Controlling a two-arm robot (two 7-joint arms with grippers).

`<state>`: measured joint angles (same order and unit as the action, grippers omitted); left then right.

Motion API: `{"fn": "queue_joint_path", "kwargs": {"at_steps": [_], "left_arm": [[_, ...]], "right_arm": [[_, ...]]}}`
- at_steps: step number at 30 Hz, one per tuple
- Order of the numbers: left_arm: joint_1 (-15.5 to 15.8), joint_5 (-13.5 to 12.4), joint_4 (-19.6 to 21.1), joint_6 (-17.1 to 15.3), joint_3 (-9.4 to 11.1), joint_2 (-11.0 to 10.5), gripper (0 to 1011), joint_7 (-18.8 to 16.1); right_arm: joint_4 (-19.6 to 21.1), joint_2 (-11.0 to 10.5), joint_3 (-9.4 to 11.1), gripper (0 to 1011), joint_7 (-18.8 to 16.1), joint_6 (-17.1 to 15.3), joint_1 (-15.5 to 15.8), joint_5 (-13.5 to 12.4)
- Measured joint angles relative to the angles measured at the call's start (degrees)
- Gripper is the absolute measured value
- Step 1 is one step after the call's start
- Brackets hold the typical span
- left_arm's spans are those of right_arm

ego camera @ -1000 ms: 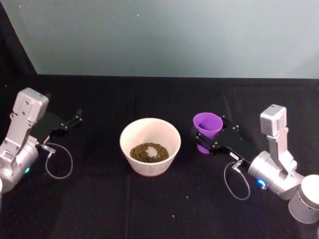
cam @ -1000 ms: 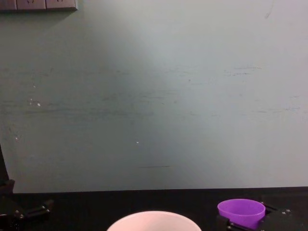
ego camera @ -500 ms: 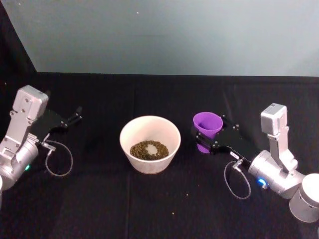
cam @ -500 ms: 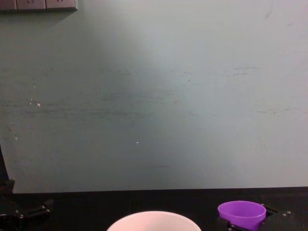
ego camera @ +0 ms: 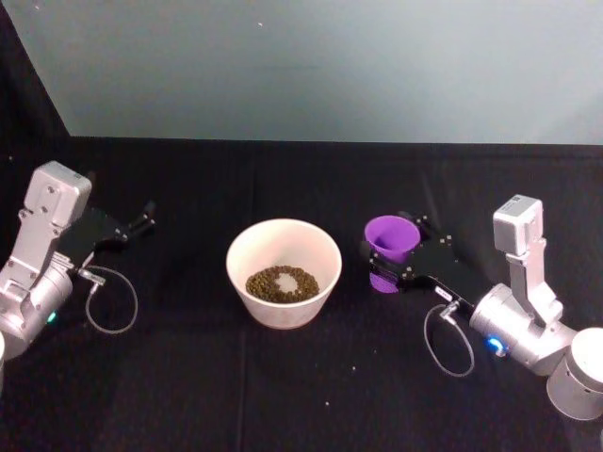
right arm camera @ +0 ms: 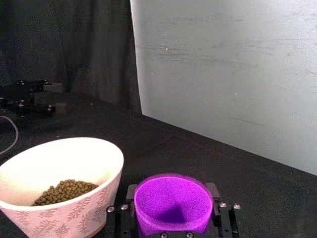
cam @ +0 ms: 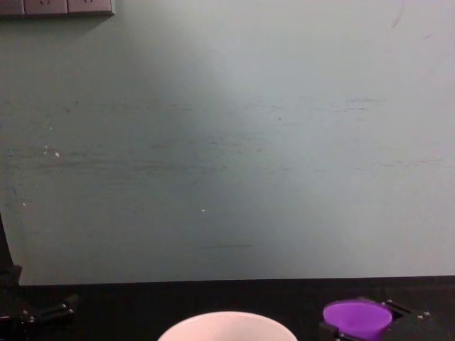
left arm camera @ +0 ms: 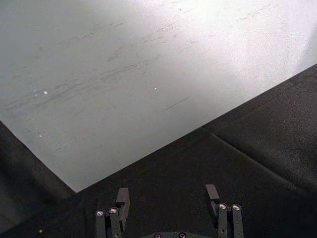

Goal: Pick up the cup and pour the mung beans from the cup into the bowl.

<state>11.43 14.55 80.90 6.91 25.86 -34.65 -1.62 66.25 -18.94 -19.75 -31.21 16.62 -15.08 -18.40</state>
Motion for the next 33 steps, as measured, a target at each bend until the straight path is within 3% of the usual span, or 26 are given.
{"fn": "queue_joint_path", "kwargs": {"at_steps": [7, 17, 25, 33], "left_arm": [[0.0, 0.0, 0.0, 0.0, 0.0, 0.0, 1000, 0.0], [0.0, 0.0, 0.0, 0.0, 0.0, 0.0, 1000, 0.0], [0.0, 0.0, 0.0, 0.0, 0.0, 0.0, 1000, 0.0], [0.0, 0.0, 0.0, 0.0, 0.0, 0.0, 1000, 0.0]], "right_arm": [[0.0, 0.0, 0.0, 1002, 0.1, 0.0, 0.0, 0.0], [0.2, -0.1, -0.1, 1004, 0.4, 0.0, 0.0, 0.4], [3.4, -0.8, 0.7, 1004, 0.9, -0.5, 1.0, 0.3], [7.7, -1.7, 3.1, 1004, -0.3, -1.4, 2.9, -4.4]]}}
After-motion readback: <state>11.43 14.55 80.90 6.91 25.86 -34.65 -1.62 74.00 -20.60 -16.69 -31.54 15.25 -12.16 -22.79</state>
